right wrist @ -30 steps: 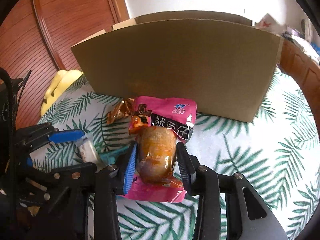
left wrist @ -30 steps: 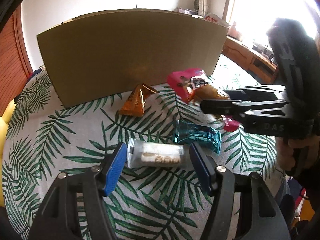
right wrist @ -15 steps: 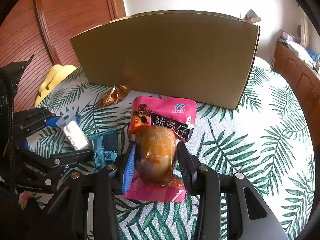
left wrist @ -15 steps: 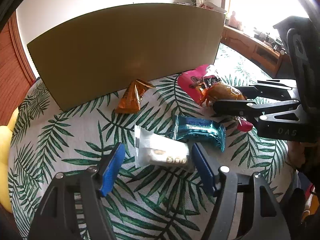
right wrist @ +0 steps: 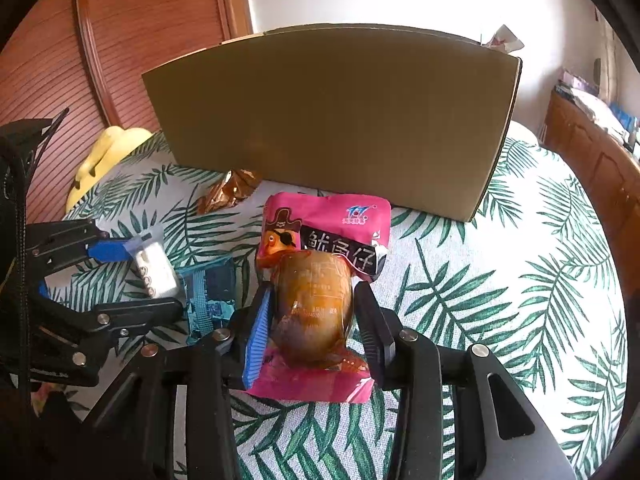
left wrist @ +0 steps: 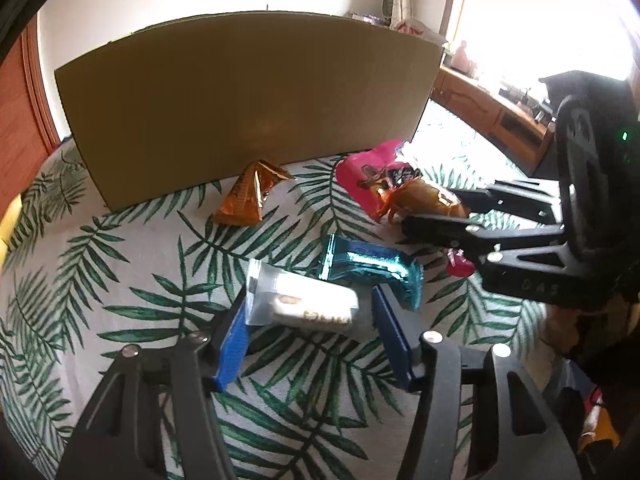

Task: Organize snacks
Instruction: 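Close the left gripper on the white-wrapped bar, then lift both held snacks and carry them over the cardboard box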

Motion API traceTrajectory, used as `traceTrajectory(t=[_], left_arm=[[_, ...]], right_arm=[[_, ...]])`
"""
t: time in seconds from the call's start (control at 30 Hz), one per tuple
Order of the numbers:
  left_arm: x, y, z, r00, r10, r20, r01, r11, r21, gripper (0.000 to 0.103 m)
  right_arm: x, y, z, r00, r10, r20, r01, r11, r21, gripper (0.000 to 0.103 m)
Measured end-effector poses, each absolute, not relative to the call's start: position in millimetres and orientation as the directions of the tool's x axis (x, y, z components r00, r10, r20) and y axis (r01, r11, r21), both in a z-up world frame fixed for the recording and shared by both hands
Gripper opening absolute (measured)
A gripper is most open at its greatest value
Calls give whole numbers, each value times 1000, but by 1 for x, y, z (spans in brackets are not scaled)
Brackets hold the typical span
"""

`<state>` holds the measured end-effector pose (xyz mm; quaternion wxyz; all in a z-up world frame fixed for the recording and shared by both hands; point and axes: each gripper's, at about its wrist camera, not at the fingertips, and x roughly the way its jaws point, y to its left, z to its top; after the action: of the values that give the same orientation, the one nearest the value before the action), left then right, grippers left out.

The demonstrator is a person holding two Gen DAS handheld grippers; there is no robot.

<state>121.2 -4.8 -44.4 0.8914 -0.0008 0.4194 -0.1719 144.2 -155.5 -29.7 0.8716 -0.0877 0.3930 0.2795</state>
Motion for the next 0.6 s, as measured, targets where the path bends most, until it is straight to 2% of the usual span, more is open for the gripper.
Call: traceTrajectory(t=[0.1,0.17,0.27,0.4,0.6], left_arm=[[120,-3,-42,600,-312,-737,304,941,-150,45],[117,-2,-39,617,-319,-719,306,940,-154,33],[114,-2,-35,622,-329,-710,313,936,-160,25],[109,-2,-31,631,-337,-699,326,932,-155,18],[100,-1,-25,633,-360,-686,339,925,-173,14]], right_arm=[[144,-156,-30,536,417,-734,-556,829,65,41],[145,-156,-30,537,417,-733,-556,829,65,41],[144,-156,-30,536,418,-733,-556,829,65,41],[144,-156,-30,537,417,-733,-556,829,65,41],[144,-156,-30,537,418,-733,-556,829,65,41]])
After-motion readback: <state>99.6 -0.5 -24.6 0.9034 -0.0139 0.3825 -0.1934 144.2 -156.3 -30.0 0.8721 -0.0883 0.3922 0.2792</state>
